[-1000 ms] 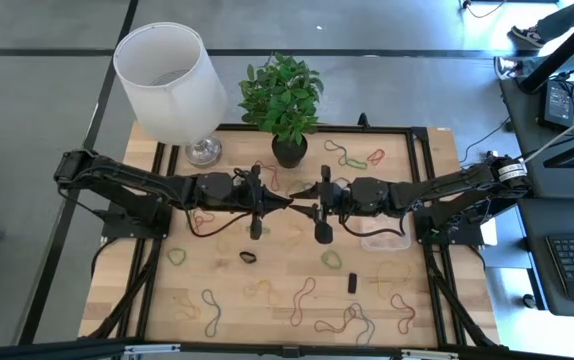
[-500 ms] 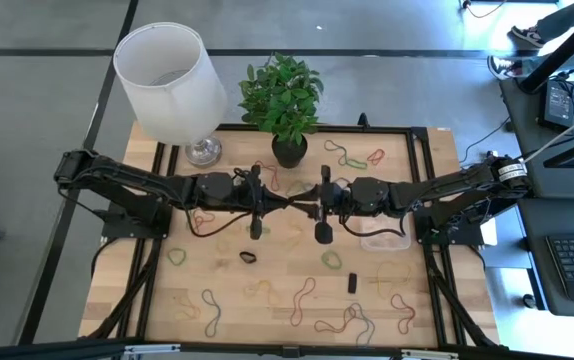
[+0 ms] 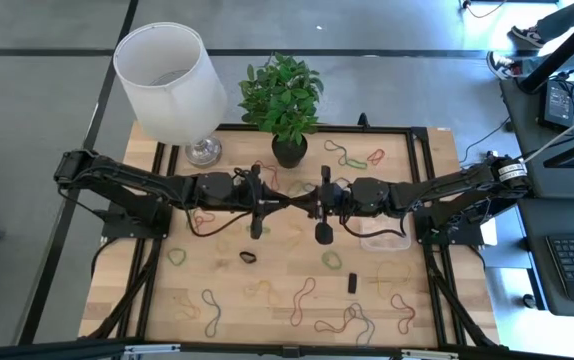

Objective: Pick and place rubber bands into bin
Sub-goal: Put the black rubber band into the transparent bin

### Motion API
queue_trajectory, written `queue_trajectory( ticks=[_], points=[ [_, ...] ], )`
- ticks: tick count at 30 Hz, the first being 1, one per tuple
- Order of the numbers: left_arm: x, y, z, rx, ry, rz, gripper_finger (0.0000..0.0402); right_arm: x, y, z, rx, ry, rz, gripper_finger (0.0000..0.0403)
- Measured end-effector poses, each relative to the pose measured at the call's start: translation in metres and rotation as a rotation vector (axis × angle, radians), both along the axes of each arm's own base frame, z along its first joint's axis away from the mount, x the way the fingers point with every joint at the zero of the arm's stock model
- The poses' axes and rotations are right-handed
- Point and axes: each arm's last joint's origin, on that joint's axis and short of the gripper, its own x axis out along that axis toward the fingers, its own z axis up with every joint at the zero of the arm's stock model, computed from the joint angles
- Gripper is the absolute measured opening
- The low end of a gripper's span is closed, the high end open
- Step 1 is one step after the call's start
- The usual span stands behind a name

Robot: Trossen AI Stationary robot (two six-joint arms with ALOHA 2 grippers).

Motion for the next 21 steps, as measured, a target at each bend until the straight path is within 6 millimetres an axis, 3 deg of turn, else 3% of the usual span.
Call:
queue_trajectory(
  ticks=[6,12,21],
  points=[
    [0.0,0.0,0.0,0.0,-0.002,-0.001,0.0113,-0.001,0.0,-0.001,-0.002,0.01,-0.004,0.0005],
    [-0.002,0.0,0.0,0.036,0.018,-0.006,0.0122,-0.004,-0.001,0.002,0.0,0.017,-0.004,0.0004],
    [-0.031,0.006,0.013,0.065,0.098,0.093,0.0122,-0.042,-0.008,0.023,0.084,0.1,-0.077,0.0005]
  ],
)
